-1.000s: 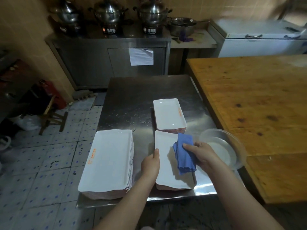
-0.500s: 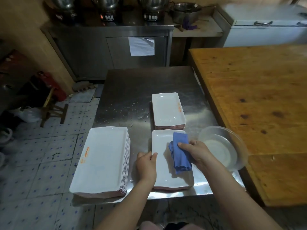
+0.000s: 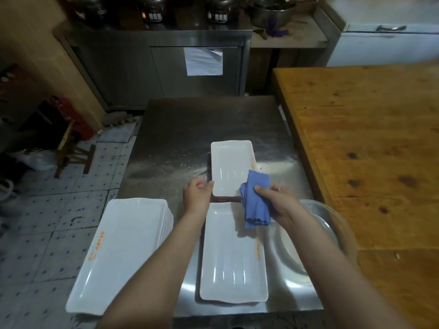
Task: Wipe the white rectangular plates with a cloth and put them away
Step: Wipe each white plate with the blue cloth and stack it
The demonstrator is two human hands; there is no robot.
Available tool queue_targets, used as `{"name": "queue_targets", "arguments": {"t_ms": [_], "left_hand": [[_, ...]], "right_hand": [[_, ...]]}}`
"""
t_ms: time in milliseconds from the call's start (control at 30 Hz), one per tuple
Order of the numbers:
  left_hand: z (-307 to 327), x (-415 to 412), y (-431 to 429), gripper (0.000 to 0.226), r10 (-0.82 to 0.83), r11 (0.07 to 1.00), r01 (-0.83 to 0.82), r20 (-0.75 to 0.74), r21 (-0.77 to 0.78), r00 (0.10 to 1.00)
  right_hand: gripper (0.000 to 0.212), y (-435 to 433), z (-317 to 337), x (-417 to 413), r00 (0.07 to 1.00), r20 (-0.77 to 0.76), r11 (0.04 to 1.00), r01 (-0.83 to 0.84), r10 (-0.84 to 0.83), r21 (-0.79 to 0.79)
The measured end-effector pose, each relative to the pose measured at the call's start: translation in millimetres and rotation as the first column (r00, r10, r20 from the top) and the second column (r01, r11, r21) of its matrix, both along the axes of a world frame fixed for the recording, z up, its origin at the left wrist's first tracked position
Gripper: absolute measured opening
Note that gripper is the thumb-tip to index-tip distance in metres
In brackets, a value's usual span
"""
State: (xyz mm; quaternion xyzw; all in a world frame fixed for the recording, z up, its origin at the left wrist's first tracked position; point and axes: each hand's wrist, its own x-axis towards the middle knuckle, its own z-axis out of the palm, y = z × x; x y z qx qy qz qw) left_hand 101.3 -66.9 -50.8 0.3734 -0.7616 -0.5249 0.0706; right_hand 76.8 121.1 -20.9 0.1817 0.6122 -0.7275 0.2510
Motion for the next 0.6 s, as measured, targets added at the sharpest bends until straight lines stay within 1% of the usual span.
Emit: {"name": "queue_targets", "arguments": {"t_ms": [100,200,300,367,433,533,600], "left_hand": [[3,-38,-1,0.034,-0.026,0.999,0.027,0.033,-0.028,0.999],[-5,-63,-2,0.041,-0.058,0.992,0.07,0.111,-0.107,0.992],[-17,-76,-3,0.042,-0.094,0.983,0.124,0.204,-0.138,0.974],[-21,-79,-4,0.034,-0.118,0.972,0.164,0.249,-0.171,0.961],[-22,-81,-4,0.02,-0.153,0.952,0.206,0.232,-0.228,0.961],[-20,-77,-3,0.026,-0.151,0.947,0.201,0.206,-0.252,0.967],[-22,-73,-3,0.026,-0.143,0.941,0.201,0.216,-0.273,0.966]], "right_hand": [[0.014,-5,-1,-24,1.0,-0.003,1.0,-0.02,0.02,-0.002],[0.013,-9,-6,-42,1.0,0.008,1.0,-0.011,0.011,-0.011],[0.01,-9,-10,-58,1.0,0.026,1.0,-0.001,0.0,0.016],[0.007,-5,-13,-66,0.999,0.034,0.999,0.016,-0.017,0.04],[0.007,0,-14,-72,0.998,0.039,0.997,0.043,-0.046,0.062],[0.008,7,-16,-74,0.997,0.049,0.996,0.064,-0.068,0.067],[0.008,9,-15,-72,0.999,0.039,0.997,0.032,-0.035,0.071]]}}
